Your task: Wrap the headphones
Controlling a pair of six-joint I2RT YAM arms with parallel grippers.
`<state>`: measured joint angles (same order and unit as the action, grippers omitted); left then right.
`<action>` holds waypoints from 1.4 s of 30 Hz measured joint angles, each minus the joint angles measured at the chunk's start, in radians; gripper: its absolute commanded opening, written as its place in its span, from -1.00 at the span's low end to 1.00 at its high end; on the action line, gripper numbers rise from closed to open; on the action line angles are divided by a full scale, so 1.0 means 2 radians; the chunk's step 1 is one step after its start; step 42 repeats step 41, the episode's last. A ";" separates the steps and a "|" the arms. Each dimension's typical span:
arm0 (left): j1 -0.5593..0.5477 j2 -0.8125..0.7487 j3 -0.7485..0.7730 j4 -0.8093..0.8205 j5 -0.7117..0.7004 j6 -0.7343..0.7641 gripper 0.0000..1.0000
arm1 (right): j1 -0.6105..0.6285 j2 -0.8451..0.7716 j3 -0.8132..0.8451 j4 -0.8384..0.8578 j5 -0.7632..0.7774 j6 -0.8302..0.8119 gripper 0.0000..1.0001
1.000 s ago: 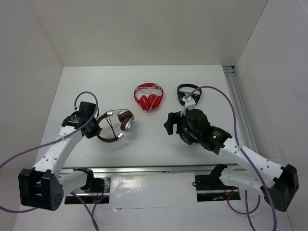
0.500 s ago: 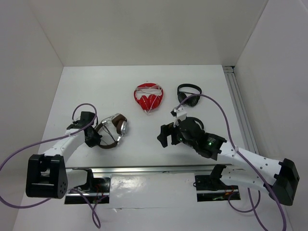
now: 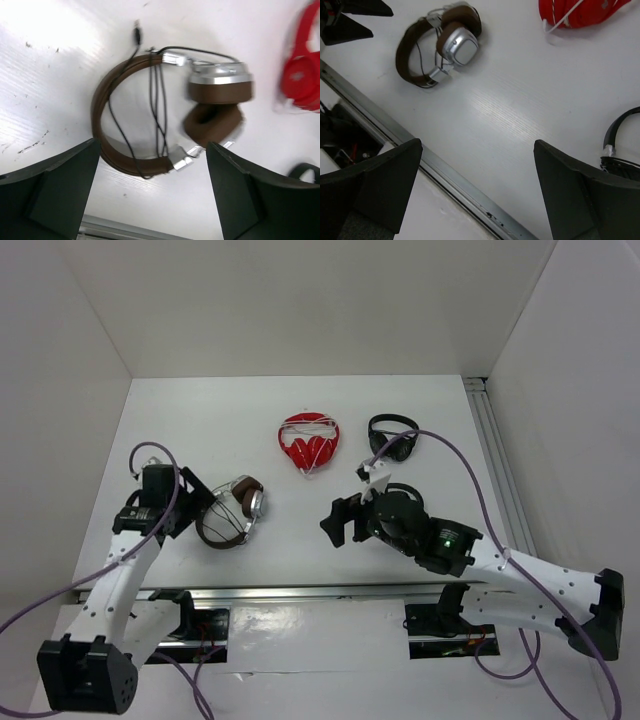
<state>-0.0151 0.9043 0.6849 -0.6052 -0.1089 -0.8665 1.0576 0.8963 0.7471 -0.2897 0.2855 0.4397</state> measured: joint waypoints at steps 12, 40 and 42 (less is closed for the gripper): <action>0.000 -0.131 0.177 -0.131 0.009 0.058 0.99 | 0.022 -0.075 0.075 -0.066 0.007 0.015 1.00; -0.094 -0.372 0.211 -0.275 -0.027 0.128 0.99 | 0.007 -0.198 0.282 -0.337 0.084 0.021 1.00; -0.102 -0.372 0.211 -0.276 -0.033 0.125 0.99 | 0.007 -0.200 0.282 -0.340 0.086 0.021 1.00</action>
